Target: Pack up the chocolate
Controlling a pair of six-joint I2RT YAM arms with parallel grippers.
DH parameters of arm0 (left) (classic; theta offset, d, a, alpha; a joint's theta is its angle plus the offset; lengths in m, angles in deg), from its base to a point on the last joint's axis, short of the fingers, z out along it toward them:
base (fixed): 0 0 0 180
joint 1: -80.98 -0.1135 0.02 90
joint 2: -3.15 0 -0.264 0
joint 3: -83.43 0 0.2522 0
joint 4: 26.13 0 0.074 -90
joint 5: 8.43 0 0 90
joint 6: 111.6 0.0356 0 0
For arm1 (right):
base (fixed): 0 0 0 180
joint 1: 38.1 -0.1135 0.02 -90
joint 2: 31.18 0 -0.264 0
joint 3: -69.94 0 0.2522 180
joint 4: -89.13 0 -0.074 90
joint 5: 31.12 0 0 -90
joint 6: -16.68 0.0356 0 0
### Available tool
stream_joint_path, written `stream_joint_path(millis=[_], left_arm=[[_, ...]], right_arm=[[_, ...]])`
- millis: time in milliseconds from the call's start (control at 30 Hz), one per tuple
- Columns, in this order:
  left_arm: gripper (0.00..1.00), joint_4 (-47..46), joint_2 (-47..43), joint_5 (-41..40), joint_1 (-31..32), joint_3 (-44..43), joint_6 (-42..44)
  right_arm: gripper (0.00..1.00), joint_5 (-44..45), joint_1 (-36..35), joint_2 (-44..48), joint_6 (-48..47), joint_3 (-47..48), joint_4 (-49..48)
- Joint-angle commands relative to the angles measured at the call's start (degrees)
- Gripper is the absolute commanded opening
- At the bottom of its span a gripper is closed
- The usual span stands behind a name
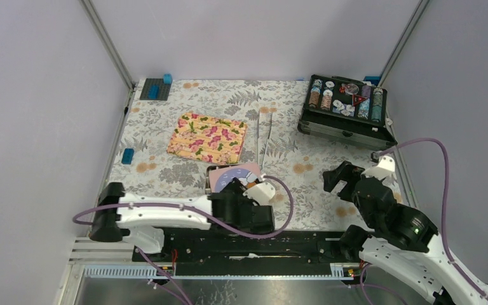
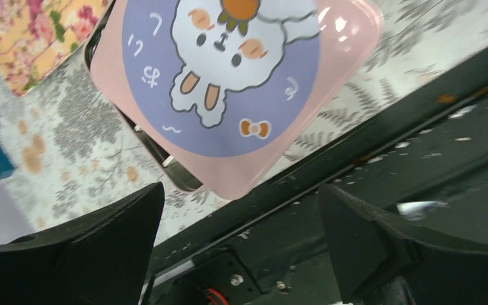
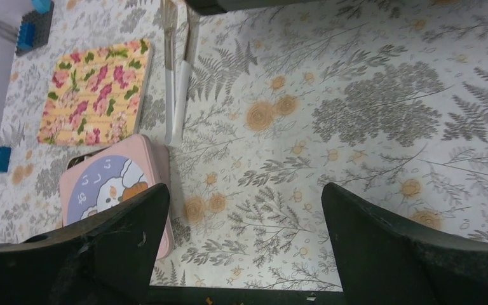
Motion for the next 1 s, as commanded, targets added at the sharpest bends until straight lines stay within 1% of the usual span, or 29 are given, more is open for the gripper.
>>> stream_joint_path(millis=[0, 67, 133, 167, 200, 233, 267, 333, 400, 500, 633, 667, 700, 733, 833, 967], left_arm=[[0.99, -4.45, -8.96, 3.9, -1.04, -4.32, -0.42], [0.99, -6.01, -13.28, 4.24, -4.6, -3.27, -2.16], [0.99, -9.05, -19.12, 6.12, -10.86, -0.9, -3.06], [0.99, -11.16, -22.63, 7.68, -14.96, 0.63, -3.61], [0.99, -13.47, -25.93, 9.71, -19.8, 2.17, -4.05], [0.99, -15.44, -29.39, 11.8, -25.96, 3.67, -4.9], [0.99, -17.5, -32.32, 13.04, -30.14, 4.81, -5.75], [0.99, -18.51, -35.35, 15.62, -37.75, 6.17, -6.59], [0.99, -16.82, -33.65, 19.41, -44.93, 6.03, -6.2], [0.99, -15.38, -28.85, 27.66, -55.2, 7.5, -4.94], [0.99, -20.59, -25.8, 43.61, -68.02, 12.46, -3.16], [0.99, -22.0, -25.03, 46.51, -71.17, 13.33, -3.06], [0.99, -23.51, -24.19, 49.5, -73.0, 14.05, -3.05], [0.99, -24.71, -23.18, 50.37, -74.3, 14.44, -3.12], [0.99, -27.16, -19.77, 51.24, -76.39, 14.5, -3.52], [0.99, -33.81, -18.12, 54.26, -80.42, 16.77, -6.52]], right_arm=[[0.97, -6.33, -0.31, -6.75, -0.03, -1.86, -5.71], [0.99, -11.65, -0.31, -11.44, -1.26, -3.28, -9.0], [0.99, -17.46, -0.31, -17.03, -3.28, -4.47, -12.62], [1.0, -19.68, -0.35, -19.19, -4.26, -4.92, -13.86], [1.0, -21.67, -0.31, -21.09, -5.02, -5.1, -14.79], [1.0, -23.14, -0.31, -22.72, -5.56, -5.38, -15.5], [0.99, -24.25, -0.31, -24.04, -5.9, -5.64, -16.12], [1.0, -26.85, -0.37, -25.04, -5.99, -7.32, -19.33], [1.0, -30.39, -0.44, -25.05, -6.04, -9.93, -23.8], [1.0, -31.24, -0.77, -26.05, -7.75, -11.89, -26.71], [0.99, -30.81, -2.24, -26.28, -10.44, -12.55, -27.78], [1.0, -30.77, -3.03, -26.34, -10.63, -12.89, -28.14], [1.0, -30.61, -3.91, -26.68, -10.77, -13.33, -28.66], [1.0, -30.26, -4.9, -27.04, -10.9, -13.77, -29.03], [0.99, -29.22, -7.96, -28.9, -11.2, -14.58, -29.76], [1.0, -29.22, -10.45, -31.68, -12.24, -14.62, -30.36]])
